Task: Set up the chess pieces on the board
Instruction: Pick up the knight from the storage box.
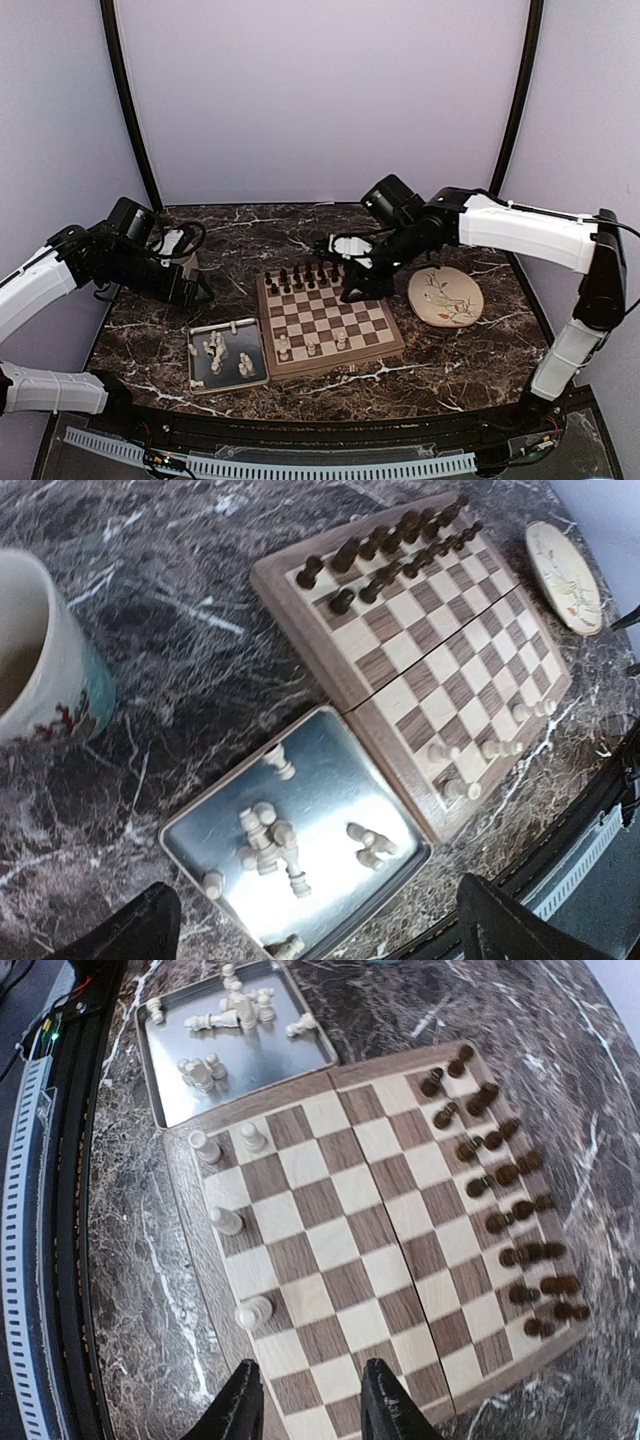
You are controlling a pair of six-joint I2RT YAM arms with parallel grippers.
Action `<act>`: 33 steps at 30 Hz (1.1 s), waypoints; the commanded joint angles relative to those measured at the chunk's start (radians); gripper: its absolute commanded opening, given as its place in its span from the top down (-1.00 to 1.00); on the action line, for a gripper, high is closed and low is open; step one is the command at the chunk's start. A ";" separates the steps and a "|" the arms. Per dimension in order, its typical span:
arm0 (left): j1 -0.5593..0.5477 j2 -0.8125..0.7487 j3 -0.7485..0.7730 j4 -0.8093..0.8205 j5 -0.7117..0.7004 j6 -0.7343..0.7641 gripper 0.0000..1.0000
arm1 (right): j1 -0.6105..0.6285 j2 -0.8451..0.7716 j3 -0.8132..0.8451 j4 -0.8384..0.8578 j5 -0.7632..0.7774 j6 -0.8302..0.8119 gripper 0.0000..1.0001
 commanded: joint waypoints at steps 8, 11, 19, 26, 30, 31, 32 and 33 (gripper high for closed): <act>-0.001 0.028 0.041 -0.210 -0.357 -0.181 -0.98 | -0.433 -0.338 -0.436 0.243 -0.232 0.045 0.30; 0.004 0.158 0.114 -0.237 -0.486 -0.126 -0.98 | -0.550 -0.337 -0.427 0.257 -0.269 0.044 0.30; 0.000 0.126 -0.030 0.279 -0.243 -0.023 -0.17 | -0.691 -0.354 -0.509 0.353 -0.330 0.059 0.29; -0.074 0.265 -0.065 0.278 -0.022 0.029 0.34 | -0.696 -0.405 -0.562 0.401 -0.313 0.057 0.27; -0.147 0.283 -0.044 0.134 -0.085 -0.025 0.34 | -0.698 -0.410 -0.590 0.421 -0.323 0.033 0.27; -0.154 0.282 -0.039 0.098 -0.106 -0.066 0.34 | -0.697 -0.407 -0.588 0.417 -0.322 0.030 0.27; -0.156 0.280 -0.036 0.061 -0.120 -0.093 0.35 | -0.697 -0.404 -0.584 0.412 -0.321 0.027 0.27; -0.156 0.280 -0.037 0.044 -0.123 -0.113 0.36 | -0.698 -0.401 -0.578 0.406 -0.320 0.022 0.27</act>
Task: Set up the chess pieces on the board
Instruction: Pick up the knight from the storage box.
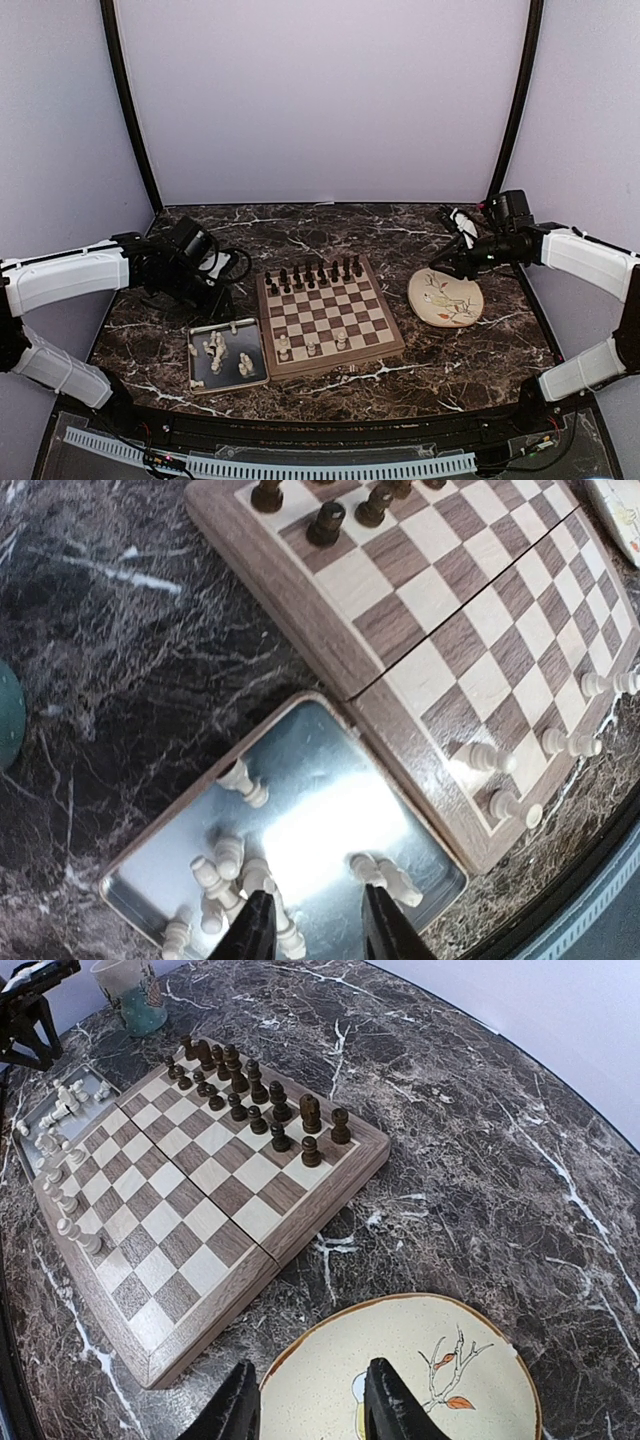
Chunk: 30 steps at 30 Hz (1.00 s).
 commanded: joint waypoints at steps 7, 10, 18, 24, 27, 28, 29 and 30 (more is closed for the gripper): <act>-0.031 0.040 -0.013 -0.176 -0.037 -0.134 0.43 | -0.006 0.014 0.004 0.020 0.036 -0.056 0.27; -0.031 0.054 -0.015 -0.156 -0.032 -0.132 0.43 | -0.007 0.027 0.005 0.017 0.050 -0.063 0.28; -0.034 0.104 -0.018 -0.164 -0.045 -0.132 0.52 | -0.006 0.021 0.006 0.013 0.049 -0.068 0.28; -0.035 0.159 -0.028 -0.144 -0.025 -0.130 0.59 | -0.006 0.014 0.006 0.009 0.051 -0.074 0.28; -0.044 0.177 -0.033 -0.126 -0.021 -0.132 0.64 | -0.006 0.015 0.005 0.009 0.047 -0.073 0.27; -0.047 0.180 -0.032 -0.121 -0.022 -0.131 0.65 | -0.005 0.015 0.006 0.009 0.046 -0.074 0.27; -0.049 0.183 -0.032 -0.115 -0.024 -0.132 0.66 | -0.006 0.014 0.005 0.009 0.046 -0.073 0.28; -0.050 0.186 -0.031 -0.111 -0.024 -0.133 0.67 | -0.006 0.013 0.006 0.009 0.046 -0.073 0.27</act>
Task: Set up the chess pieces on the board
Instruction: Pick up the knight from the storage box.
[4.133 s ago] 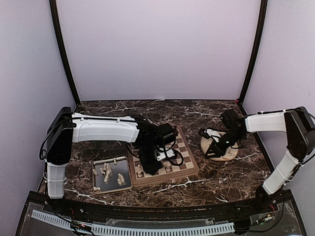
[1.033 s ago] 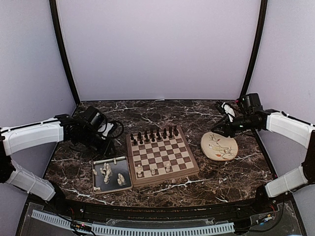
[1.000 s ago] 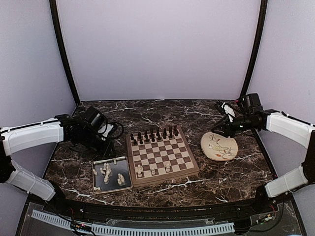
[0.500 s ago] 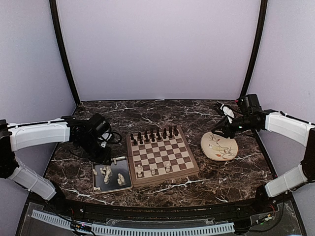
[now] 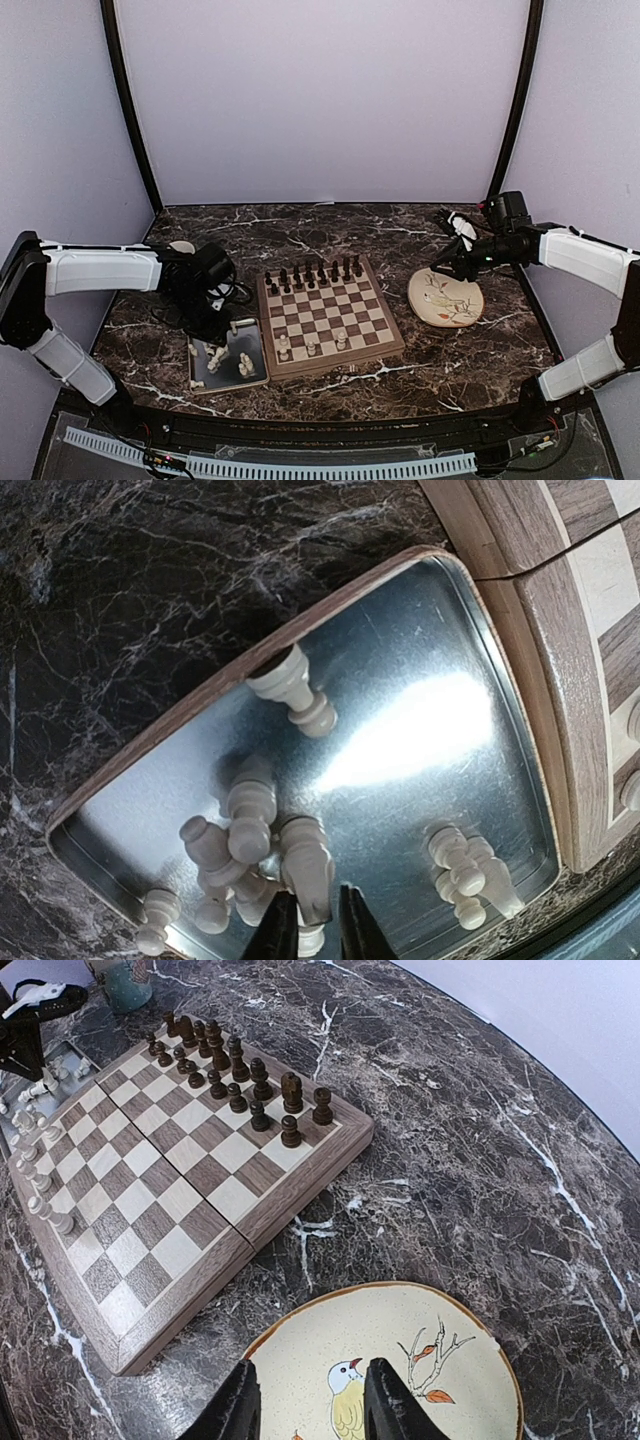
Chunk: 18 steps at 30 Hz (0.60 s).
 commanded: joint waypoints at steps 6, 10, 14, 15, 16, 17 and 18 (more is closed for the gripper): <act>-0.018 0.011 -0.008 0.044 0.005 0.009 0.80 | -0.005 -0.010 0.005 0.010 0.000 -0.009 0.27; -0.018 -0.009 -0.026 0.098 0.039 0.055 0.89 | -0.004 -0.009 0.004 0.010 0.002 -0.008 0.27; -0.018 -0.045 -0.061 0.180 0.130 0.089 0.97 | -0.004 -0.009 0.002 0.009 0.002 -0.006 0.27; -0.018 -0.049 -0.070 0.199 0.159 0.093 0.97 | -0.004 -0.008 0.002 0.010 0.001 -0.006 0.27; -0.018 -0.052 -0.076 0.208 0.172 0.092 0.98 | -0.005 -0.008 0.002 0.010 0.001 -0.006 0.27; -0.018 -0.057 -0.084 0.216 0.188 0.090 0.99 | -0.004 -0.008 0.003 0.010 0.001 -0.007 0.27; -0.018 -0.062 -0.090 0.224 0.205 0.090 0.99 | -0.004 -0.008 0.002 0.009 0.001 -0.006 0.27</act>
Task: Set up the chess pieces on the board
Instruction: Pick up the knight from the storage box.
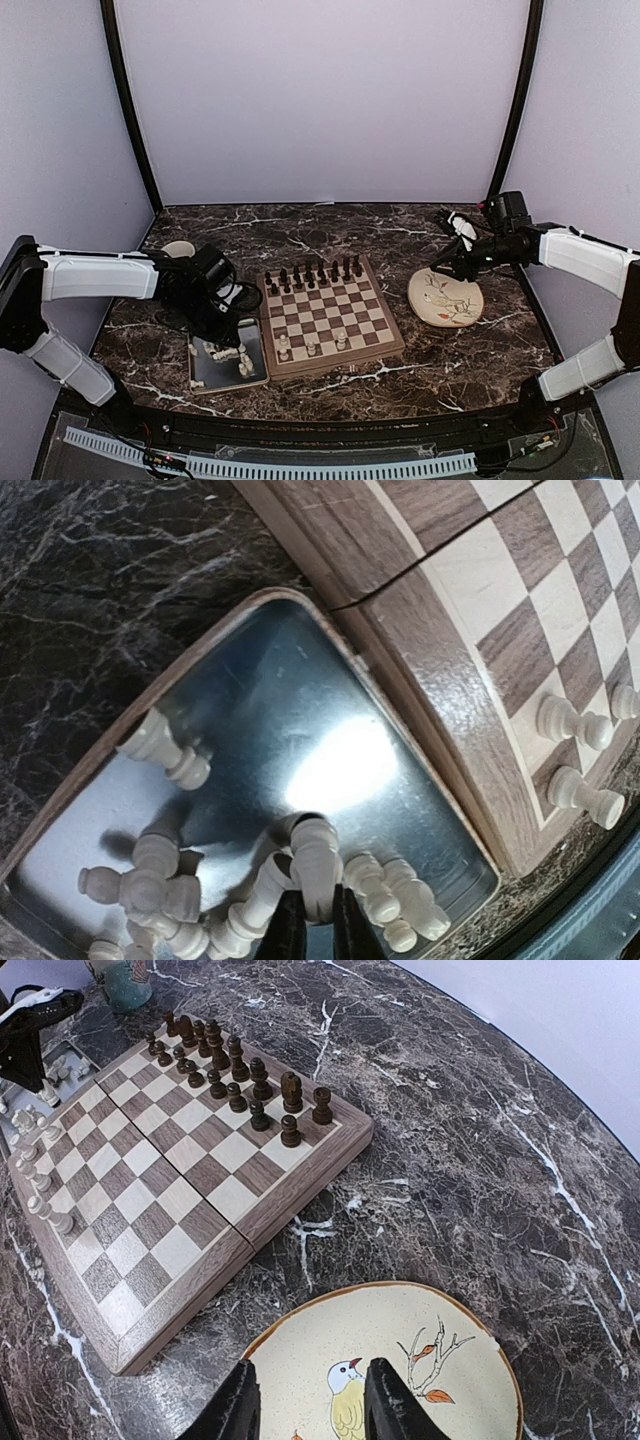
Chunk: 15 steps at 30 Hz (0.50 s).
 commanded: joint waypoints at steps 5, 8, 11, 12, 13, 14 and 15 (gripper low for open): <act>-0.004 -0.097 -0.067 0.117 0.113 0.013 1.00 | -0.004 -0.007 0.001 0.010 0.000 -0.005 0.27; -0.004 -0.128 -0.090 0.151 0.091 0.005 1.00 | -0.004 -0.007 0.001 0.008 -0.002 -0.004 0.26; -0.004 -0.166 -0.119 0.213 0.089 -0.009 1.00 | -0.005 -0.008 0.000 0.008 -0.004 -0.003 0.27; -0.003 -0.188 -0.137 0.240 0.092 -0.015 1.00 | -0.005 -0.008 -0.001 0.008 -0.005 -0.003 0.26; -0.003 -0.204 -0.154 0.275 0.102 -0.021 1.00 | -0.005 -0.008 0.000 0.007 -0.004 -0.003 0.26; -0.002 -0.220 -0.172 0.308 0.121 -0.029 1.00 | -0.004 -0.008 0.000 0.007 -0.004 -0.003 0.26; 0.001 -0.232 -0.189 0.341 0.143 -0.034 1.00 | -0.004 -0.009 -0.002 0.007 -0.005 -0.002 0.26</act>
